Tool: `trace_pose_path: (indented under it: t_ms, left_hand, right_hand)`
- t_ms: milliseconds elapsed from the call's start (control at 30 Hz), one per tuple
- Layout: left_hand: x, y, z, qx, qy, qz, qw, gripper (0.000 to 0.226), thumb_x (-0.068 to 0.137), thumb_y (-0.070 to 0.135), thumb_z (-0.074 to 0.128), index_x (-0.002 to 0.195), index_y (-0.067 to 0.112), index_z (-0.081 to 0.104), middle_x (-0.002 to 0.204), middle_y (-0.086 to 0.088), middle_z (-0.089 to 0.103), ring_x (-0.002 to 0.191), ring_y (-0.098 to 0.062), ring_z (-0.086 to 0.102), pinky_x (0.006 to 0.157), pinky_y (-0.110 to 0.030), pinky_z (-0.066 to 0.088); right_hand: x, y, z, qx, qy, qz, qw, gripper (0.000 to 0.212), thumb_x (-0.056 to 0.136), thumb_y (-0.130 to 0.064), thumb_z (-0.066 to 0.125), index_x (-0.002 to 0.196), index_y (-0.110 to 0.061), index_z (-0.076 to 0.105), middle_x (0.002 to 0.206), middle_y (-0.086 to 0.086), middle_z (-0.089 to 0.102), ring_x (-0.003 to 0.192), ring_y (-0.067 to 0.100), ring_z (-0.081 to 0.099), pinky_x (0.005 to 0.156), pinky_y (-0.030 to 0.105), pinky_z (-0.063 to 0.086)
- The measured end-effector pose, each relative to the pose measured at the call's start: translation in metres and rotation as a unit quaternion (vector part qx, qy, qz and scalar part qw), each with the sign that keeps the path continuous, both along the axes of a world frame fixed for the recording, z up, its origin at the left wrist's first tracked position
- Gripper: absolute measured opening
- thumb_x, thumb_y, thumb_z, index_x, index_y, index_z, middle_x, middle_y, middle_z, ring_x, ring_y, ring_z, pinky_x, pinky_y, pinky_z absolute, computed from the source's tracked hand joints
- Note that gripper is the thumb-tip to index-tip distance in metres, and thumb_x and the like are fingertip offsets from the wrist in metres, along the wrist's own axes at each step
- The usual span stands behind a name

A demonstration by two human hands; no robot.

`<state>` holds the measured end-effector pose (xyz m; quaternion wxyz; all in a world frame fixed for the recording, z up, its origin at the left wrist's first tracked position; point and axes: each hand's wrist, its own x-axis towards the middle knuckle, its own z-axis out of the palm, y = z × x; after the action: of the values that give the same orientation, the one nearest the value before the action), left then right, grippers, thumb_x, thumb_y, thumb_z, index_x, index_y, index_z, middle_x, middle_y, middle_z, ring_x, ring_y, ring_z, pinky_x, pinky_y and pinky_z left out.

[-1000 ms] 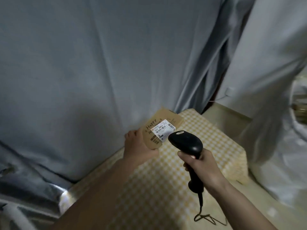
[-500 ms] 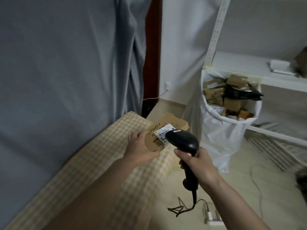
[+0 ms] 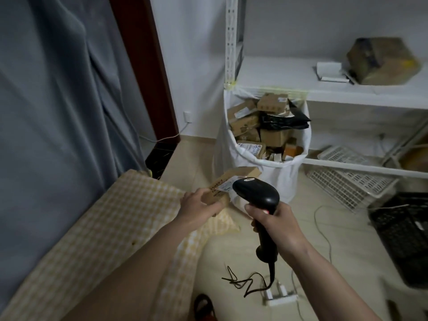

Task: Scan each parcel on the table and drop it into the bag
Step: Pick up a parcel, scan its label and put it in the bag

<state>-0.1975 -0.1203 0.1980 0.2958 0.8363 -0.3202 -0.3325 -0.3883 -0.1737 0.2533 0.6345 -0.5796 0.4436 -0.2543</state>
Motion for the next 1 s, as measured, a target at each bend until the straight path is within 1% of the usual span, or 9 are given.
trace_pose_path:
  t_ms: [67,167,367,433,500,633,767,867,1000]
  left_hand:
    - [0.011,-0.025,-0.008,-0.006,0.02,0.003,1.0,0.036,0.05,0.06,0.058,0.085,0.054,0.053,0.113,0.003,0.054,0.109,-0.022,0.056,0.093,-0.039,0.051]
    - [0.028,-0.063,-0.01,-0.04,0.06,0.004,0.997,0.031,0.052,0.067,0.056,0.08,0.054,0.056,0.108,-0.001,0.064,0.108,-0.023,0.059,0.095,-0.039,0.05]
    - [0.064,-0.129,0.008,-0.035,0.134,-0.024,0.99,0.064,0.051,0.078,0.048,0.094,0.034,0.065,0.108,0.002,0.067,0.103,-0.018,0.061,0.095,-0.04,0.049]
    - [0.071,-0.151,0.008,-0.018,0.168,-0.016,0.986,0.055,0.064,0.073,0.054,0.095,0.029,0.064,0.109,-0.002,0.066,0.106,-0.022,0.06,0.088,-0.037,0.048]
    - [0.076,-0.175,-0.001,-0.001,0.203,0.003,0.979,0.044,0.081,0.062,0.056,0.105,0.025,0.062,0.117,-0.009,0.062,0.112,-0.027,0.058,0.082,-0.034,0.045]
    - [0.075,-0.212,-0.011,0.041,0.26,0.01,0.965,0.066,0.083,0.066,0.052,0.13,0.021,0.056,0.128,-0.009,0.057,0.111,-0.027,0.056,0.078,-0.034,0.048]
    - [0.076,-0.256,-0.022,0.077,0.304,0.021,0.949,0.087,0.07,0.082,0.052,0.133,0.022,0.052,0.131,-0.014,0.052,0.113,-0.032,0.055,0.079,-0.037,0.056]
    - [0.07,-0.291,-0.029,0.088,0.356,0.039,0.93,0.077,0.078,0.075,0.052,0.132,0.02,0.049,0.122,-0.015,0.052,0.113,-0.035,0.054,0.089,-0.046,0.053]
    - [0.057,-0.34,-0.045,0.132,0.43,0.027,0.893,0.079,0.077,0.075,0.051,0.127,0.014,0.053,0.119,-0.019,0.058,0.107,-0.037,0.056,0.091,-0.053,0.052]
  right_hand:
    - [0.005,-0.018,-0.001,-0.001,0.003,-0.007,1.0,0.009,0.084,-0.011,0.07,0.091,-0.008,0.066,0.065,0.008,0.055,0.057,0.016,0.053,0.052,0.02,0.047]
    - [0.019,-0.048,0.001,-0.011,0.013,-0.021,1.0,0.008,0.084,-0.011,0.069,0.092,-0.009,0.066,0.064,0.008,0.056,0.057,0.016,0.053,0.051,0.019,0.047]
    - [0.062,-0.108,0.005,-0.013,0.017,-0.046,0.999,0.012,0.083,-0.012,0.07,0.095,-0.012,0.066,0.063,0.004,0.059,0.059,0.016,0.055,0.057,0.026,0.048]
    - [0.071,-0.123,0.002,-0.014,0.02,-0.051,0.998,0.014,0.083,-0.013,0.071,0.096,-0.013,0.067,0.064,0.002,0.06,0.06,0.016,0.057,0.057,0.025,0.049]
    - [0.076,-0.136,-0.004,-0.008,0.028,-0.061,0.998,0.015,0.083,-0.014,0.071,0.097,-0.012,0.066,0.064,0.002,0.06,0.059,0.014,0.057,0.056,0.023,0.049]
    - [0.078,-0.162,-0.013,0.007,0.03,-0.083,0.996,0.018,0.083,-0.012,0.071,0.1,-0.01,0.066,0.065,0.004,0.06,0.058,0.014,0.058,0.055,0.022,0.049]
    - [0.074,-0.198,-0.024,0.019,0.043,-0.094,0.994,0.018,0.083,-0.01,0.071,0.1,-0.009,0.066,0.064,0.005,0.06,0.057,0.015,0.057,0.055,0.023,0.049]
    - [0.067,-0.23,-0.033,0.038,0.052,-0.092,0.994,0.016,0.083,-0.011,0.071,0.098,-0.009,0.066,0.062,0.005,0.06,0.057,0.014,0.057,0.055,0.022,0.049]
    - [0.055,-0.272,-0.041,0.037,0.072,-0.087,0.993,0.012,0.084,-0.011,0.07,0.095,-0.011,0.066,0.061,-0.001,0.061,0.056,0.01,0.058,0.054,0.02,0.049]
